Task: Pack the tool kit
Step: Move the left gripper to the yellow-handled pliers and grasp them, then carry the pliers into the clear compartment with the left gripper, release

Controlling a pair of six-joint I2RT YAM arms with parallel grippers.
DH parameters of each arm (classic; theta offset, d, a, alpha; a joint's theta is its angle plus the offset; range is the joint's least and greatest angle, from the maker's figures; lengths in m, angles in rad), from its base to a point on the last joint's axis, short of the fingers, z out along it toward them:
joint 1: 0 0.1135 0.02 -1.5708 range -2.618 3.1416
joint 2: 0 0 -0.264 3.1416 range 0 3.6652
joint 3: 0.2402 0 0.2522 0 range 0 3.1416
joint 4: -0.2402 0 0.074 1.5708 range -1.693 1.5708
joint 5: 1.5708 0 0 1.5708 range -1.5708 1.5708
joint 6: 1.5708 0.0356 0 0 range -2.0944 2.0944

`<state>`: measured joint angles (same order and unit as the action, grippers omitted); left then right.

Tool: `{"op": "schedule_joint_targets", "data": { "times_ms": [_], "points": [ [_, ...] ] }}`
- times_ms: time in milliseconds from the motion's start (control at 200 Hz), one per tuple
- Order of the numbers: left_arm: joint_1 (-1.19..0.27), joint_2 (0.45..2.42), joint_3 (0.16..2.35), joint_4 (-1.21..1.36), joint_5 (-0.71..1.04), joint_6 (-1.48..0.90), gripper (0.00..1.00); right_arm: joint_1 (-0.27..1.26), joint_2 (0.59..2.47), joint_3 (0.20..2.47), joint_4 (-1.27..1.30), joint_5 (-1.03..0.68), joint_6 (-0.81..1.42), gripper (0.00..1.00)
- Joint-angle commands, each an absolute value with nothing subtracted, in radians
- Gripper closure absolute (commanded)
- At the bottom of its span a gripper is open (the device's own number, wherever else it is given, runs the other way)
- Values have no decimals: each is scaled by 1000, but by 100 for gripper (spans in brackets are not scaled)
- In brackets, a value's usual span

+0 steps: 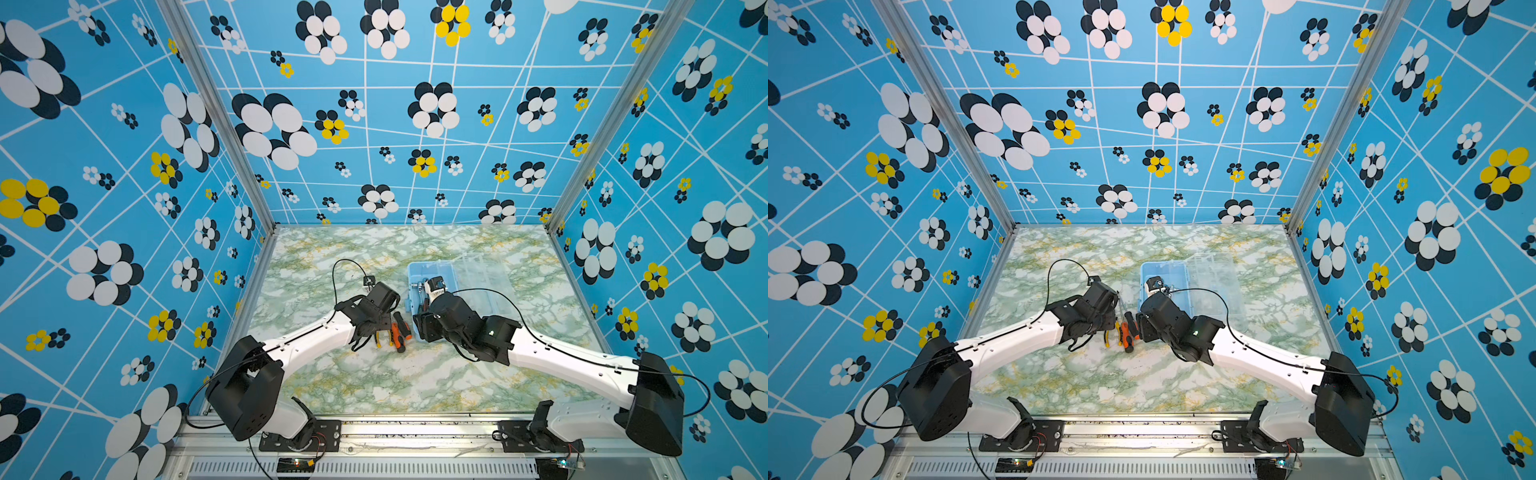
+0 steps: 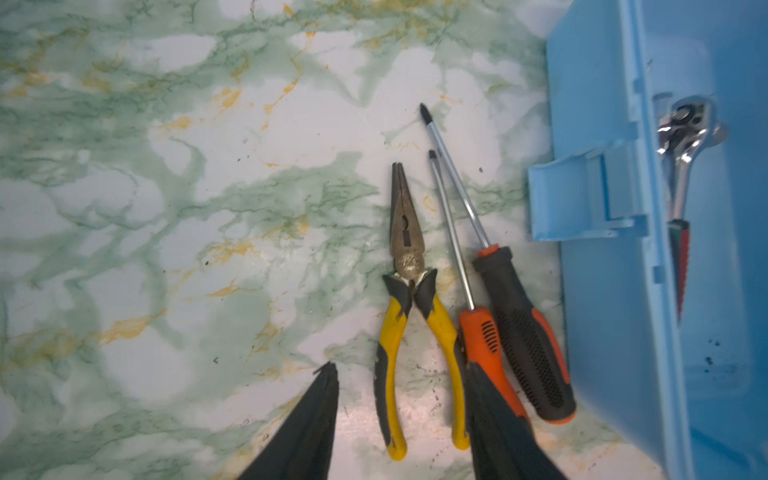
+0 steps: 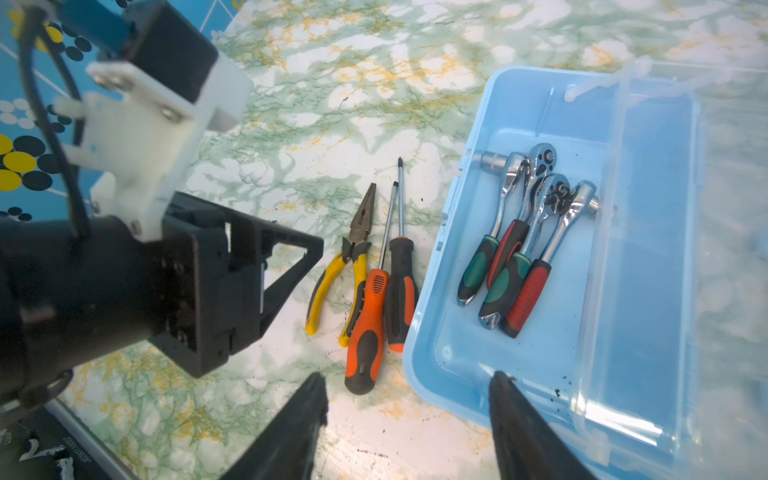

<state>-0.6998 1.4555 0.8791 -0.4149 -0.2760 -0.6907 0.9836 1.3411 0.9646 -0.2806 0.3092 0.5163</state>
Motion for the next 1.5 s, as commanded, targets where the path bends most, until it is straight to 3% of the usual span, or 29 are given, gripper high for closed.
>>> {"op": "schedule_joint_targets", "data": {
  "times_ms": [0, 425, 445, 1005, 1130, 1494],
  "points": [
    [-692, 1436, 832, -402, -243, -714, 51, 988, 1362, 994, -299, 319, 531, 35],
    [-691, 1522, 801, -339, -204, -721, 56, 976, 1385, 1007, -282, 285, 551, 37],
    [-690, 1528, 803, -337, -204, -720, 60, 975, 1383, 1006, -280, 283, 551, 37],
    [-668, 1671, 814, -322, -172, -701, 87, 950, 1367, 956, -253, 269, 580, 38],
    [-657, 1665, 814, -338, -182, -694, 100, 950, 1364, 953, -253, 269, 583, 38],
    [-630, 1489, 856, -409, -218, -650, 100, 946, 1327, 940, -267, 291, 584, 38]
  ]
}}
